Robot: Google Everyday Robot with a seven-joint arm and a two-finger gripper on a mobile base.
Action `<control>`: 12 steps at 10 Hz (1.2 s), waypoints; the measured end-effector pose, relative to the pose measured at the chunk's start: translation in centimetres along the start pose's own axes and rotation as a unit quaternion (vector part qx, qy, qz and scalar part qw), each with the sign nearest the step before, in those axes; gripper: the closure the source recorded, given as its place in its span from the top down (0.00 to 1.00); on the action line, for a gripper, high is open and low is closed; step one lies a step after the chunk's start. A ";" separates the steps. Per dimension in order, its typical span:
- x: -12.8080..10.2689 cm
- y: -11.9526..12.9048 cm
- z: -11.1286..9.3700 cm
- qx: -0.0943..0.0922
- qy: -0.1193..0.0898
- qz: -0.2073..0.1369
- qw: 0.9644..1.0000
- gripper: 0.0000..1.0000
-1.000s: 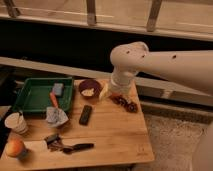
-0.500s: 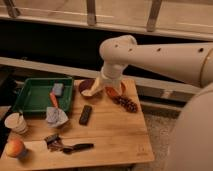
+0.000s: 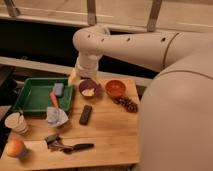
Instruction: Wipe table surface with sponge
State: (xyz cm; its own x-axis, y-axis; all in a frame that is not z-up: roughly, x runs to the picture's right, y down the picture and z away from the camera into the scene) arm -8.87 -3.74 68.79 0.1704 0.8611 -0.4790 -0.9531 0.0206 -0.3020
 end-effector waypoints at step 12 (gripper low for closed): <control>-6.2 8.6 4.7 -0.071 -0.038 -0.055 0.995 0.80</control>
State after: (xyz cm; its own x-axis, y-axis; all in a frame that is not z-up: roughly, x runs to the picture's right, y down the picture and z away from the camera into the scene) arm -19.30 -6.58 73.02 0.2463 0.8940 -0.3743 -0.8843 0.0492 -0.4644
